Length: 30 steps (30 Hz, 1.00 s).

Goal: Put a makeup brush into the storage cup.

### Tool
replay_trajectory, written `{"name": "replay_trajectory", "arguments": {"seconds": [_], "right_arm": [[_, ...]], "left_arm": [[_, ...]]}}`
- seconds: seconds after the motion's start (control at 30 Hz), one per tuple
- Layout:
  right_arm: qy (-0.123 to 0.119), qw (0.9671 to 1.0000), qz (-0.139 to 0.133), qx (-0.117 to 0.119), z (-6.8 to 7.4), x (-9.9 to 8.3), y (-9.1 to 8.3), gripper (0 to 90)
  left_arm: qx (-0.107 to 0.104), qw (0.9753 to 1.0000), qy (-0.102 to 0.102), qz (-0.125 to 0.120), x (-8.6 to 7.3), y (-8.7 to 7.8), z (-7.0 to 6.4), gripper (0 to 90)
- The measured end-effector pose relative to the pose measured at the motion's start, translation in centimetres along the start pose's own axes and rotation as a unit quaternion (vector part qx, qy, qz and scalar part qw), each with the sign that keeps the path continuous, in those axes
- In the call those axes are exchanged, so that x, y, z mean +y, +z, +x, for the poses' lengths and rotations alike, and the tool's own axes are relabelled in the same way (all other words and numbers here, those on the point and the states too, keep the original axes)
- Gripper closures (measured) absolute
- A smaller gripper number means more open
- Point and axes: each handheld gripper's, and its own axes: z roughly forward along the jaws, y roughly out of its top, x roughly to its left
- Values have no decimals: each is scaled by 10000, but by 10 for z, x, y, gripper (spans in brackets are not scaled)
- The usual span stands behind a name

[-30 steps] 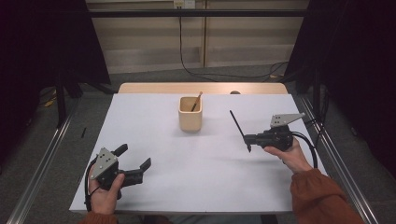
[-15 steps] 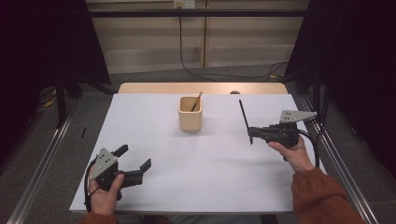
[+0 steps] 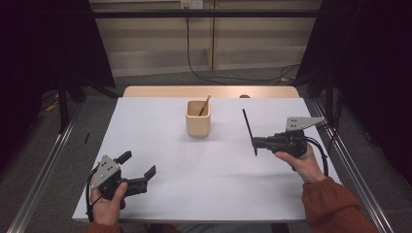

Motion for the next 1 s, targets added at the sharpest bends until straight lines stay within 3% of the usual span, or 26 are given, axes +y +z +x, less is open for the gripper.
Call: {"name": "replay_trajectory", "arguments": {"seconds": [0.73,1.0], "right_arm": [[-304,9969,354,637,26,31,43,862],[-493,9920,879,761,31,37,57,862]], "left_arm": [[-18,10000,29,14,0,1,1,19],[-23,10000,21,13,0,1,1,19]]}}
